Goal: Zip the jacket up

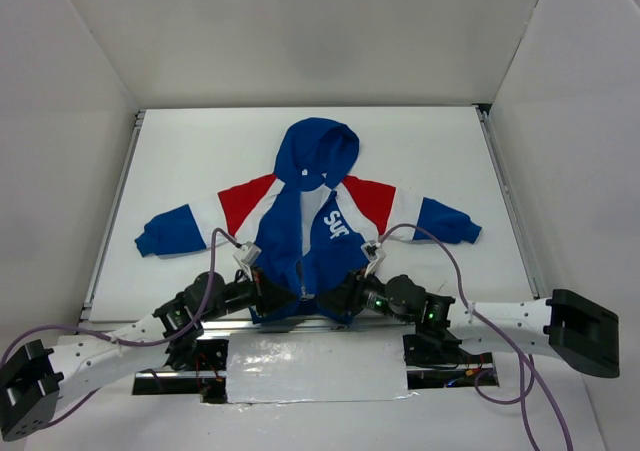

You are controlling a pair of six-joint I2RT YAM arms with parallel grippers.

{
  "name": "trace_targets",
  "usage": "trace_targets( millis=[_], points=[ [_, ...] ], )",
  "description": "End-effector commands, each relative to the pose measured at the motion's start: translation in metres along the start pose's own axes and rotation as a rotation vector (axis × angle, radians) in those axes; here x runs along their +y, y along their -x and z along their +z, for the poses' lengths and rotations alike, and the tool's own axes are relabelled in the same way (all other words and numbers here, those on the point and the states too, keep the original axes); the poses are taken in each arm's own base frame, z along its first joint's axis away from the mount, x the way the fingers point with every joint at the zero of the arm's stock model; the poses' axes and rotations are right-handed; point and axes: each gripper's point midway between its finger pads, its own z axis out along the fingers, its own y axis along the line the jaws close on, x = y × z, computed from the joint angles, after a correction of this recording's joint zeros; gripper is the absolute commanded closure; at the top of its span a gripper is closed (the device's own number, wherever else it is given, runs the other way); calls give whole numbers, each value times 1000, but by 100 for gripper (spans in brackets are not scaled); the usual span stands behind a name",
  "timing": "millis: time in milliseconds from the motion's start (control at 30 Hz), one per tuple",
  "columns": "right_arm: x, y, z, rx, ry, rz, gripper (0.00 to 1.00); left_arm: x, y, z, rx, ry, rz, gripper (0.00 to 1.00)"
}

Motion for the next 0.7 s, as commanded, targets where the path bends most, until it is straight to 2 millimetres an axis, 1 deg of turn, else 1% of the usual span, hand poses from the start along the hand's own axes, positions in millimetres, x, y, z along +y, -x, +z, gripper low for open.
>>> trace_targets(
  millis=[0,33,67,100,133,267,433,500,533,600,633,667],
  points=[
    [26,-12,-10,66,153,17,40,8,-27,-7,44,-50,-5,100],
    [24,-15,-10,76,148,19,39,5,-26,-7,44,-58,1,100],
    [26,-18,-11,91,163,21,39,3,-24,-8,39,-64,2,100],
    [24,-24,-13,115,167,21,39,4,-24,-8,43,-58,5,100],
    [30,-22,-14,110,198,22,38,2,-22,-8,33,-65,11,100],
    [31,-25,-10,122,205,31,38,2,-22,-9,28,-70,10,100],
    [54,-28,-11,155,286,74,38,4,-23,-10,27,-60,7,100],
    [53,-29,-8,151,270,93,38,3,-23,-10,26,-65,5,100],
    [50,-26,-4,129,246,103,38,2,-22,-10,20,-71,6,100],
    [41,-27,1,118,206,121,38,2,-23,-10,22,-73,8,100],
    [44,-24,3,100,219,120,37,2,-23,-10,23,-76,8,100],
    [42,-26,7,108,213,109,37,1,-23,-9,26,-78,8,100]
  ],
)
